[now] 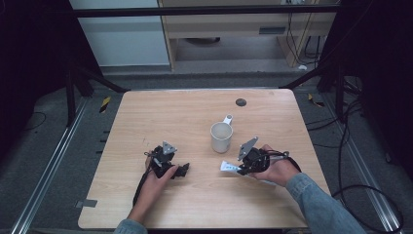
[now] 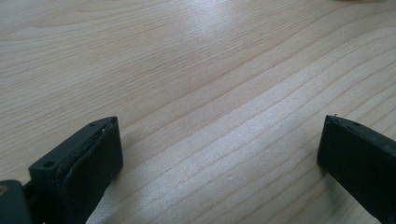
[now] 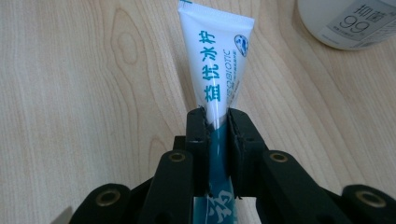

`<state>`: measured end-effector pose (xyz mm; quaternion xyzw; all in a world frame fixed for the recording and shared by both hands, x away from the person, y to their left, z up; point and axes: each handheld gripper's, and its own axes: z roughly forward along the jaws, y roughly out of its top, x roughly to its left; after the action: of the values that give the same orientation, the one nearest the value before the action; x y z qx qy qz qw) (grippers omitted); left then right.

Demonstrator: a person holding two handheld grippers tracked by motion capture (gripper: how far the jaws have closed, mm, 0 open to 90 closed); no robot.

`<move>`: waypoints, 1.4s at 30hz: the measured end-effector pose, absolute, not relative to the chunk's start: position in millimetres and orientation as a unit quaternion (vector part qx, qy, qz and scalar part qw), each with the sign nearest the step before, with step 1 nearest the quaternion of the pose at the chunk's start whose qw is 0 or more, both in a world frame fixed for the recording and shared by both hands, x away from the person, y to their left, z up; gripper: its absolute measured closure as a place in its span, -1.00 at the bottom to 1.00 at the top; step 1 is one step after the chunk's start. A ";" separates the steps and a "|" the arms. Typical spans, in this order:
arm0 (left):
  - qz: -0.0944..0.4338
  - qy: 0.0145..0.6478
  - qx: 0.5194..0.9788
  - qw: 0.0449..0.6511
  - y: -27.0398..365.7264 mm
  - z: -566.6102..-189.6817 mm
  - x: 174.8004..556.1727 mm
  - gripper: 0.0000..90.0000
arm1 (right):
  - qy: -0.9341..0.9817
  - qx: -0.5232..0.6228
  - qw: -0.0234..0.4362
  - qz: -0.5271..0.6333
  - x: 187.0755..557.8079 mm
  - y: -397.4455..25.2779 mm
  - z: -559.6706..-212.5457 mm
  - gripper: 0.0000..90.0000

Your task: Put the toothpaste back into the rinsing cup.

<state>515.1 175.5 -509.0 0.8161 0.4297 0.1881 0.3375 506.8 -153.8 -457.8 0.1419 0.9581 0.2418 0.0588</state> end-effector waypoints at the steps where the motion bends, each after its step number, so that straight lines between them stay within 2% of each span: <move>1: 0.188 0.430 0.816 0.337 175.5 -509.0 515.1 -1.00 | 0.957 0.143 0.061 0.243 506.5 -154.4 -456.2 0.77; 20: 0.188 0.430 0.816 0.338 175.4 -509.1 515.1 -1.00 | 0.942 0.170 0.105 0.270 508.8 -176.2 -414.9 0.77; 42: 0.188 0.430 0.816 0.338 175.3 -509.1 515.1 -1.00 | 0.899 0.228 0.135 0.349 513.9 -194.9 -389.4 0.77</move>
<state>515.1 175.3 -509.1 0.8156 0.4301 0.1884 0.3380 513.9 -194.9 -389.4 0.2277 0.8991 0.3487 0.1351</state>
